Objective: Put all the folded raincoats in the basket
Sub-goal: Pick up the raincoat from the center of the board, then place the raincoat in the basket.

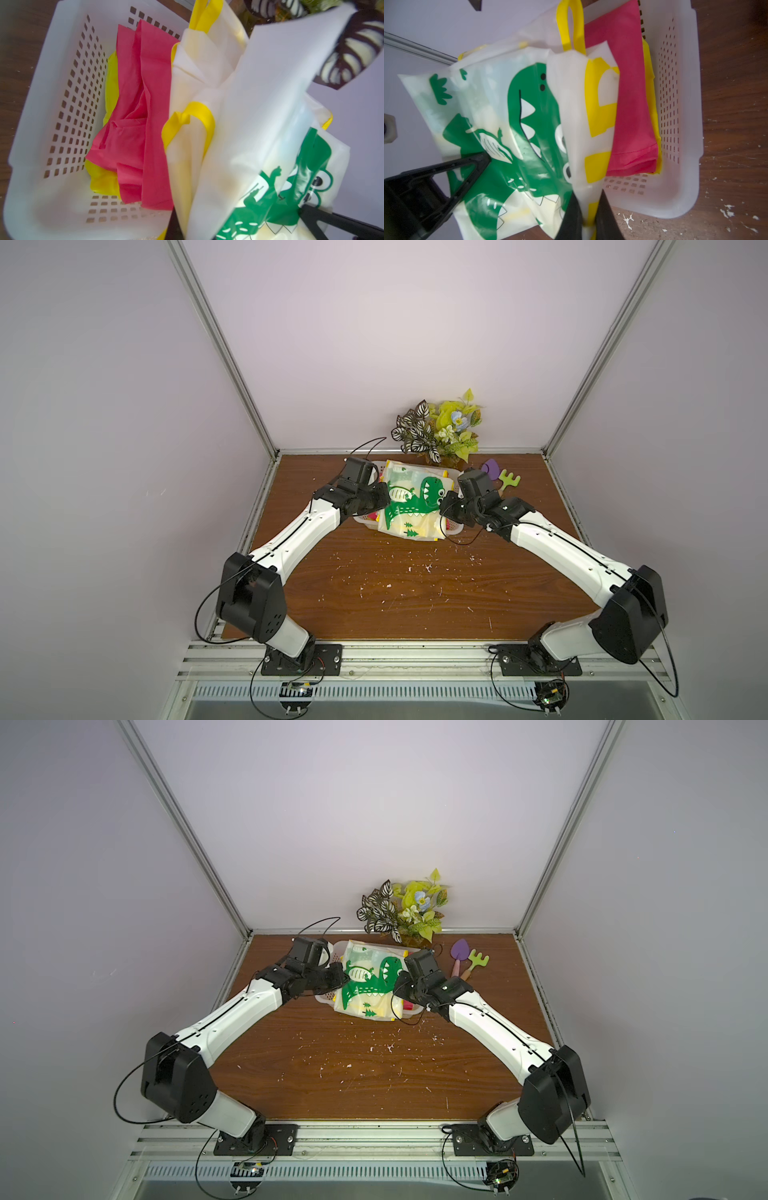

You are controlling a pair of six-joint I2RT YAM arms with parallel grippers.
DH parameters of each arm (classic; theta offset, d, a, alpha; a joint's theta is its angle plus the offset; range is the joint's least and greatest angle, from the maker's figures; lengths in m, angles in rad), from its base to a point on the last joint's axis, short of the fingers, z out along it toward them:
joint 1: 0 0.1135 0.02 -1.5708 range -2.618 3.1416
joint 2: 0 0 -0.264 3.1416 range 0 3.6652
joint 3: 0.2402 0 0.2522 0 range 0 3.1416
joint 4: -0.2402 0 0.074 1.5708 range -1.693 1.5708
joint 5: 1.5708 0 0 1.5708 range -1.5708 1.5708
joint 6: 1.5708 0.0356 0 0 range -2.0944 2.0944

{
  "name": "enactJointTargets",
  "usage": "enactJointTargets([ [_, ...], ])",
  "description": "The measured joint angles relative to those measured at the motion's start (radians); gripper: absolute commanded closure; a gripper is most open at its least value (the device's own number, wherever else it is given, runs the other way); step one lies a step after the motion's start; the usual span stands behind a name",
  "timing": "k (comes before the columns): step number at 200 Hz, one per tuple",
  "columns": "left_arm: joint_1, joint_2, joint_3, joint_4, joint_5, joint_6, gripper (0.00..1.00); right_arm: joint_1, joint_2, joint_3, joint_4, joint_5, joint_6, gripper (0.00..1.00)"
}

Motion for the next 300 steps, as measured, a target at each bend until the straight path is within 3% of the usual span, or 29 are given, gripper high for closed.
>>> enactJointTargets([
  [57, 0.042, 0.172, 0.095, 0.005, 0.014, 0.025, 1.0, -0.108, 0.157, 0.085, 0.0, -0.134, -0.086, 1.0],
  [132, 0.066, 0.352, 0.239, -0.011, 0.014, 0.066, 0.99, -0.171, 0.336, 0.185, 0.025, -0.198, -0.148, 1.0],
  [137, 0.067, 0.358, 0.244, -0.016, 0.012, 0.07, 0.95, -0.172, 0.339, 0.185, 0.026, -0.202, -0.149, 1.0],
  [149, 0.068, 0.365, 0.251, -0.027, 0.006, 0.085, 0.75, -0.175, 0.343, 0.183, 0.031, -0.212, -0.151, 1.0],
  [162, 0.068, 0.368, 0.268, -0.052, -0.01, 0.106, 0.53, -0.177, 0.344, 0.176, 0.037, -0.216, -0.153, 0.91],
  [176, 0.068, 0.368, 0.299, -0.087, -0.03, 0.131, 0.29, -0.179, 0.344, 0.171, 0.04, -0.221, -0.154, 0.72],
  [199, 0.069, 0.368, 0.38, -0.143, -0.054, 0.158, 0.11, -0.181, 0.342, 0.173, 0.04, -0.227, -0.167, 0.58],
  [207, 0.069, 0.367, 0.41, -0.154, -0.053, 0.167, 0.0, -0.181, 0.34, 0.174, 0.039, -0.229, -0.168, 0.56],
  [243, 0.073, 0.357, 0.539, -0.183, -0.023, 0.176, 0.01, -0.181, 0.299, 0.195, 0.021, -0.206, -0.167, 0.54],
  [283, 0.073, 0.349, 0.623, -0.179, 0.034, 0.162, 0.21, -0.181, 0.196, 0.195, 0.064, -0.215, -0.128, 0.67],
  [300, 0.073, 0.355, 0.623, -0.183, 0.049, 0.162, 0.24, -0.179, 0.175, 0.187, 0.102, -0.22, -0.104, 0.67],
])
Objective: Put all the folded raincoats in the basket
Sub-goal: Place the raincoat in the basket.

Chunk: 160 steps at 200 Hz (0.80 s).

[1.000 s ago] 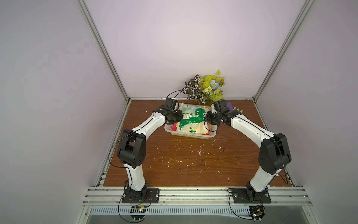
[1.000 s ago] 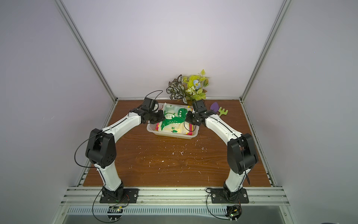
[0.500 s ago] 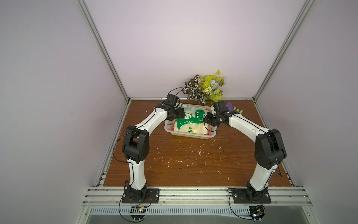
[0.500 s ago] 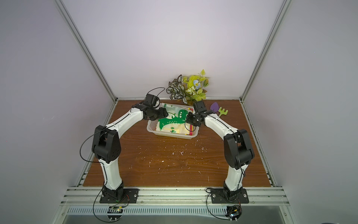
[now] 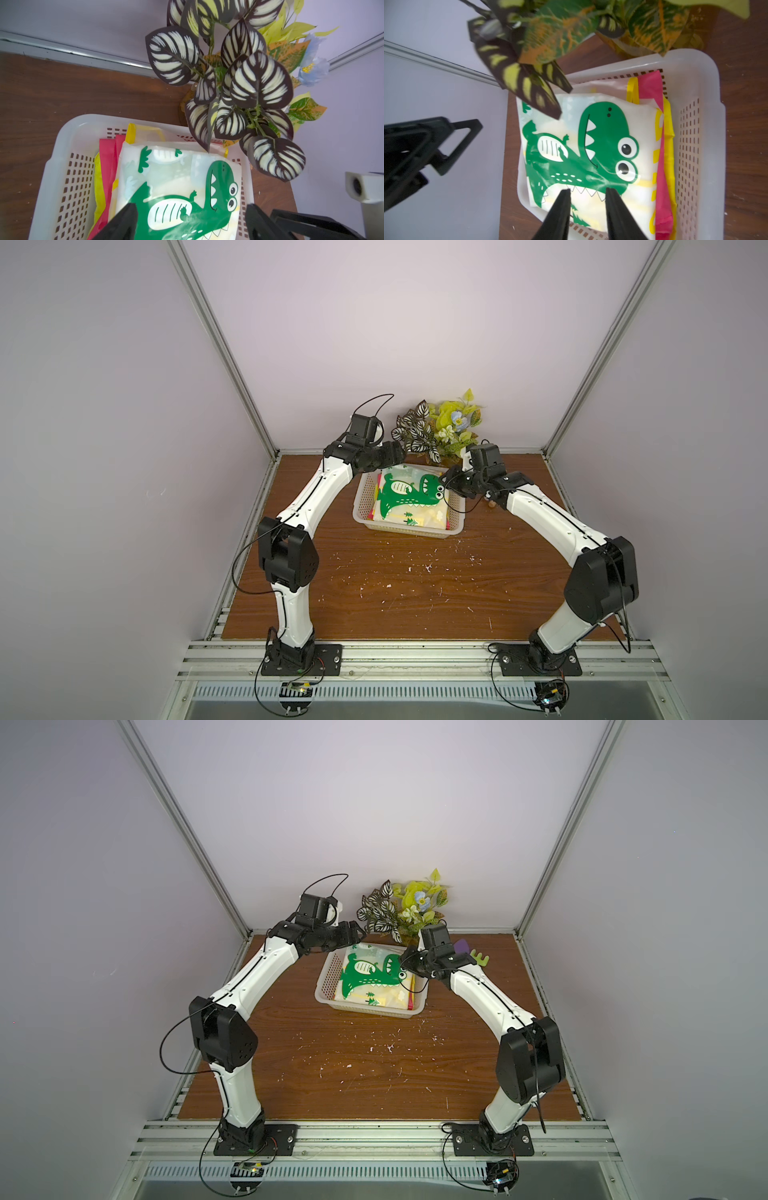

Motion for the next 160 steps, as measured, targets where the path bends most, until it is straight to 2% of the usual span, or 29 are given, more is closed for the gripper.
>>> enactJointTargets([
  [66, 0.0, 0.014, -0.128, 0.085, 0.029, -0.031, 0.28, 0.014, 0.058, -0.032, 0.088, -0.004, 0.06, 0.68],
  [129, 0.001, 0.019, -0.346, 0.259, 0.049, -0.095, 0.3, 0.02, 0.095, -0.224, 0.235, -0.018, 0.125, 0.66],
  [160, 0.001, 0.033, -0.389, 0.306, 0.055, -0.098, 0.31, 0.02, 0.111, -0.258, 0.296, -0.019, 0.134, 0.64],
])
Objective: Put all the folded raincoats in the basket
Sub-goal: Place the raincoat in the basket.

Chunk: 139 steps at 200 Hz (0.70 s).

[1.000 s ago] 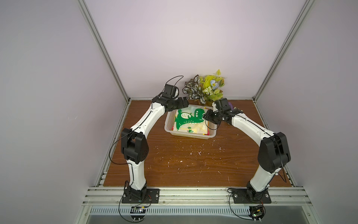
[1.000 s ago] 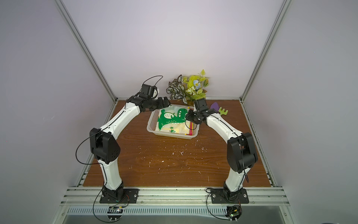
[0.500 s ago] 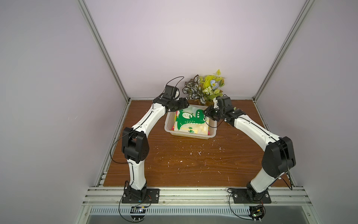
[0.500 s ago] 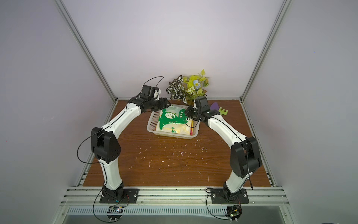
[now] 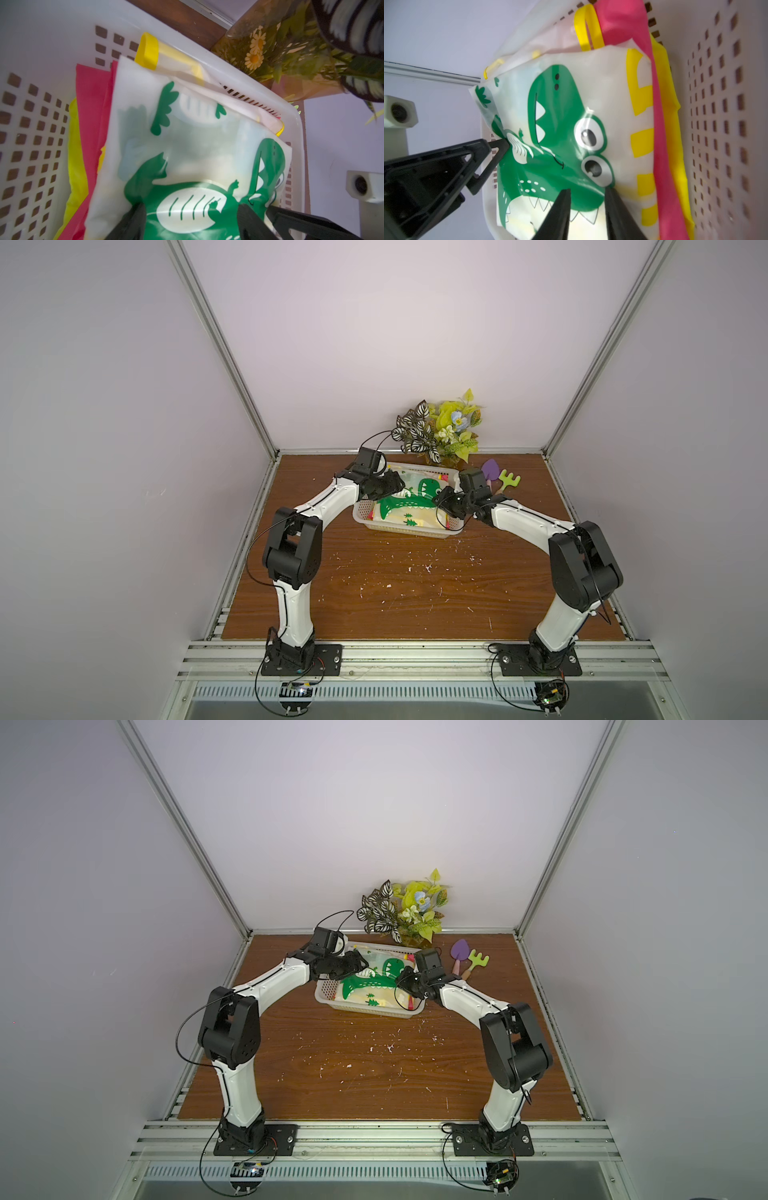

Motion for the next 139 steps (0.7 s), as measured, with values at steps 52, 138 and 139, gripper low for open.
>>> enactJointTargets([
  [52, 0.0, 0.023, 0.017, -0.008, -0.01, 0.04, 0.07, 0.0, 0.024, 0.007, 0.023, -0.02, -0.026, 0.55],
  [138, 0.0, -0.265, 0.015, -0.062, -0.202, 0.178, 0.01, 0.006, -0.298, 0.003, -0.06, 0.119, -0.213, 0.0],
  [139, 0.0, -0.275, 0.01, -0.06, -0.208, 0.178, 0.01, 0.006, -0.303, 0.002, -0.06, 0.121, -0.215, 0.0],
])
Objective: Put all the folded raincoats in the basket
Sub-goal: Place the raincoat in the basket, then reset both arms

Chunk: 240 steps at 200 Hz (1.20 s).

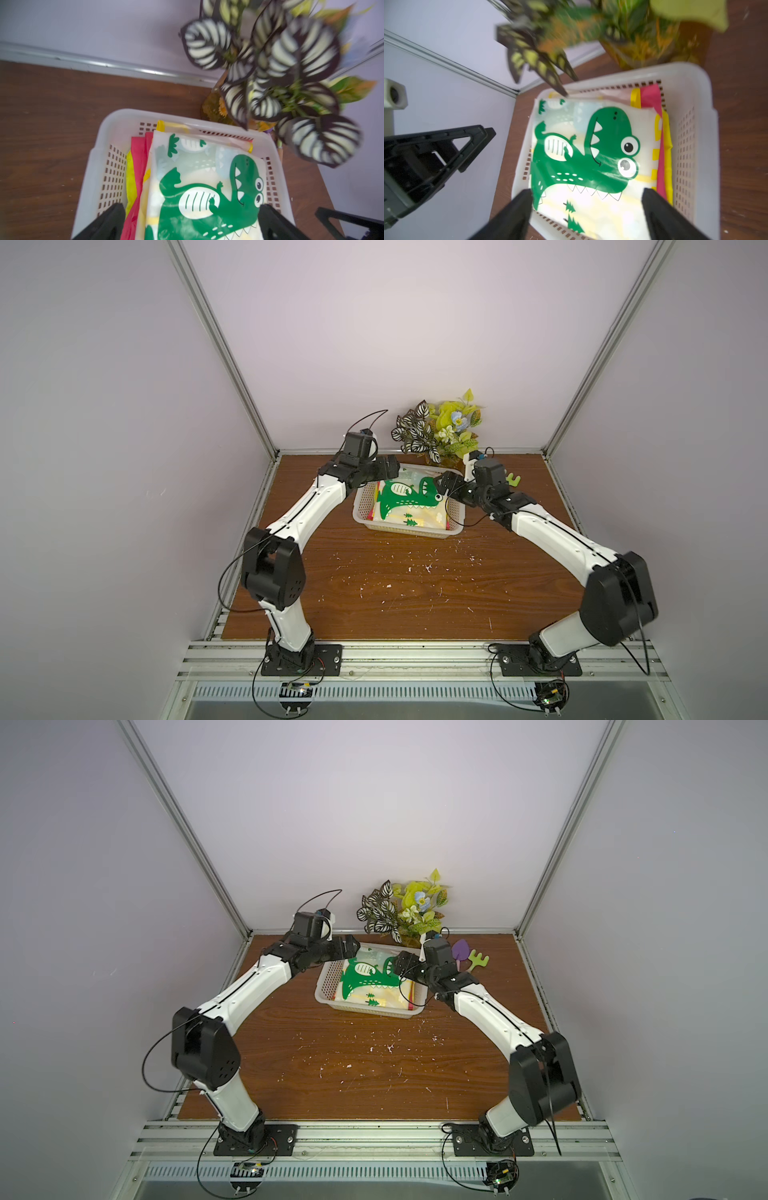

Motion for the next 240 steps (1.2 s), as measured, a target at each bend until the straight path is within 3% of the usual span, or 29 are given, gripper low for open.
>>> enactJointTargets([
  [33, 0.001, -0.293, -0.275, 0.186, -0.126, -0.036, 0.01, 0.0, -0.22, -0.095, -0.009, 0.126, -0.058, 0.01],
  [59, 0.001, -0.502, -0.539, 0.314, -0.312, -0.097, 0.01, 0.001, -0.335, -0.219, -0.027, 0.278, -0.096, 0.0],
  [77, 0.003, -0.577, -0.645, 0.352, -0.429, -0.098, 0.01, 0.001, -0.402, -0.334, -0.019, 0.41, -0.142, 0.0],
  [106, 0.003, -0.568, -0.706, 0.393, -0.601, -0.047, 0.01, 0.0, -0.437, -0.5, 0.062, 0.623, -0.284, 0.0],
  [148, 0.005, -0.492, -0.884, 0.568, -0.751, 0.126, 0.01, -0.022, -0.324, -0.596, 0.249, 0.905, -0.394, 0.0],
  [193, 0.016, -0.484, -1.065, 0.789, -0.845, 0.215, 0.01, -0.054, -0.273, -0.776, 0.541, 0.956, -0.509, 0.01],
  [240, 0.099, -0.459, -1.254, 1.14, -0.786, 0.275, 0.0, -0.116, -0.228, -0.948, 0.899, 0.948, -0.596, 0.01],
])
